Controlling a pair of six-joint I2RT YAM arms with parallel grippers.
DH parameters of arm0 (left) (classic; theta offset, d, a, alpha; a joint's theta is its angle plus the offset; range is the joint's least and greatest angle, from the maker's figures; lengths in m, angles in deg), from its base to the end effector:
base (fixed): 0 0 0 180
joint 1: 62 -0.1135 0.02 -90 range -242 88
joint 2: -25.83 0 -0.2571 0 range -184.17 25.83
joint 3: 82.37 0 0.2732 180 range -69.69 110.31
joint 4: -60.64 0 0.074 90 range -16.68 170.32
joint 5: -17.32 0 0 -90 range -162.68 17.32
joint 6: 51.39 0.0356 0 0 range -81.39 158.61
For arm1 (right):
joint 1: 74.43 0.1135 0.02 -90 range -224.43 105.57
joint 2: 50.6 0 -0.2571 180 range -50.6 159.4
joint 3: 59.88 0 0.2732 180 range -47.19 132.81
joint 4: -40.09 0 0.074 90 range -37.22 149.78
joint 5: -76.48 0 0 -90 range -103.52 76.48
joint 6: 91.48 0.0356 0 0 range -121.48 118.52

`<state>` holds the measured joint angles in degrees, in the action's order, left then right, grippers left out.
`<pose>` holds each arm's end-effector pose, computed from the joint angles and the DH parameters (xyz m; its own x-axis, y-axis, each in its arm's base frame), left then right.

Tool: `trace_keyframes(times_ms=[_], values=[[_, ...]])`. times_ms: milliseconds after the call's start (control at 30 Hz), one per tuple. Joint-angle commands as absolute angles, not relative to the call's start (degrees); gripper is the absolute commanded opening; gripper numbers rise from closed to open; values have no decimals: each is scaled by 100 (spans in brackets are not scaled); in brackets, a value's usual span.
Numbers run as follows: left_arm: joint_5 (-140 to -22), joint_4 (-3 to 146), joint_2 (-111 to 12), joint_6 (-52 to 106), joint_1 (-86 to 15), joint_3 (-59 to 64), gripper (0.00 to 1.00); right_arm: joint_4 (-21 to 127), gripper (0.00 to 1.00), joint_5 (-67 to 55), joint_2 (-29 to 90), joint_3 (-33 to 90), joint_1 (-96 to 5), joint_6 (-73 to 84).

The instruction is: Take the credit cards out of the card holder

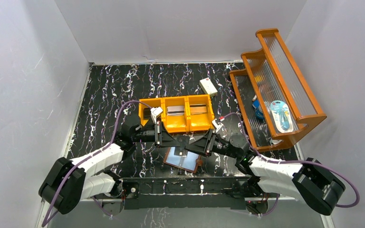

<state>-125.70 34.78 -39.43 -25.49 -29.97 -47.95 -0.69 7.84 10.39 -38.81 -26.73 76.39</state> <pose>0.1901 -0.1525 0.1987 -0.9260 -0.0589 -0.3728 0.3679 0.0798 -0.9265 0.1331 0.1655 0.1646 -0.9110 0.3518 -0.2155 -0.2061 0.0643 0.9764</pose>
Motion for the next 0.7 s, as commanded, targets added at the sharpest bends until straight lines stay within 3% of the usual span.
trace_keyframes(times_ms=[0, 400, 667], values=[[-12393, 4652, -3592, -1707, -2999, -4325, 0, 514, 51, 418, 569, -3854, -2663, 7446], [-10373, 8381, -3145, 446, -2996, -3145, 0, 2714, 49, 190, 652, -3117, -2653, 6948], [-9063, 9494, -3070, 1425, -2996, -2432, 0, 3995, 52, -14, 1192, -2509, -2653, 6770]])
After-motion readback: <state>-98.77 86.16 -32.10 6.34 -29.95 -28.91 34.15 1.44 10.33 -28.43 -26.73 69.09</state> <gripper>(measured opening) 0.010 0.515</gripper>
